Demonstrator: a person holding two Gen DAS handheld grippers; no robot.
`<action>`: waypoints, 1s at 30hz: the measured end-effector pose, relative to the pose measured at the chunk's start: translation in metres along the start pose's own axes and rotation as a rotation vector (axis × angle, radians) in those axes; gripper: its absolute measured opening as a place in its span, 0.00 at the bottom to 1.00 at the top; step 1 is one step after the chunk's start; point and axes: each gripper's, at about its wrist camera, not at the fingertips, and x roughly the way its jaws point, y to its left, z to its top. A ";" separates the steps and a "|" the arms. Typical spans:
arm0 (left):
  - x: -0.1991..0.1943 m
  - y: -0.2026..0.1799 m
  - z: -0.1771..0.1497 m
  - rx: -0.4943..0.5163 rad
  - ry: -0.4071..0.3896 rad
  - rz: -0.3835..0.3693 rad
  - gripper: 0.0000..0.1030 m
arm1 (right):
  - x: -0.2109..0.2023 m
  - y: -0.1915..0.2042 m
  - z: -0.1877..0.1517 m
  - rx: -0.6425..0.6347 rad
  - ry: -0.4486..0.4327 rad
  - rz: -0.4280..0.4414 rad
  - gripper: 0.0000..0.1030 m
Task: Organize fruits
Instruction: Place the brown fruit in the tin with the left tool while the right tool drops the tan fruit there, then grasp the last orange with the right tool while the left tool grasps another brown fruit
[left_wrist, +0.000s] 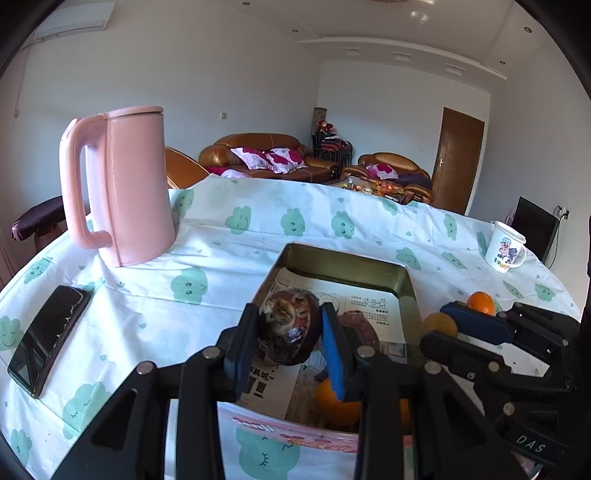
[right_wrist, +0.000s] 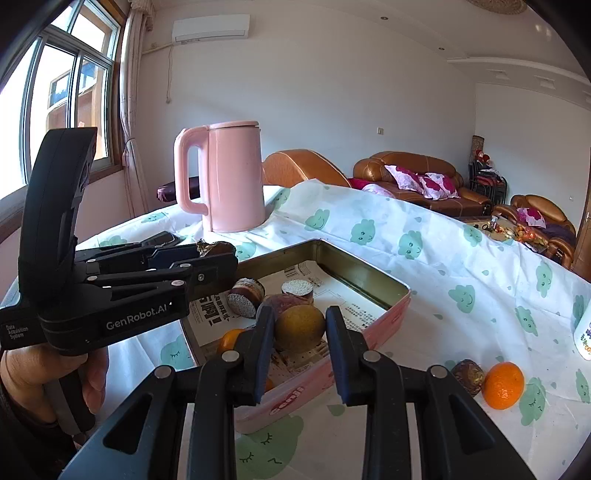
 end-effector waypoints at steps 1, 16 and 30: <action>0.002 0.002 -0.001 -0.005 0.009 -0.002 0.34 | 0.003 0.001 -0.001 -0.002 0.008 0.002 0.29; -0.005 0.009 0.001 -0.040 0.012 0.011 0.83 | -0.006 -0.012 -0.007 -0.010 0.033 -0.023 0.53; 0.004 -0.084 0.019 0.101 -0.004 -0.082 0.95 | -0.044 -0.164 -0.040 0.250 0.135 -0.375 0.57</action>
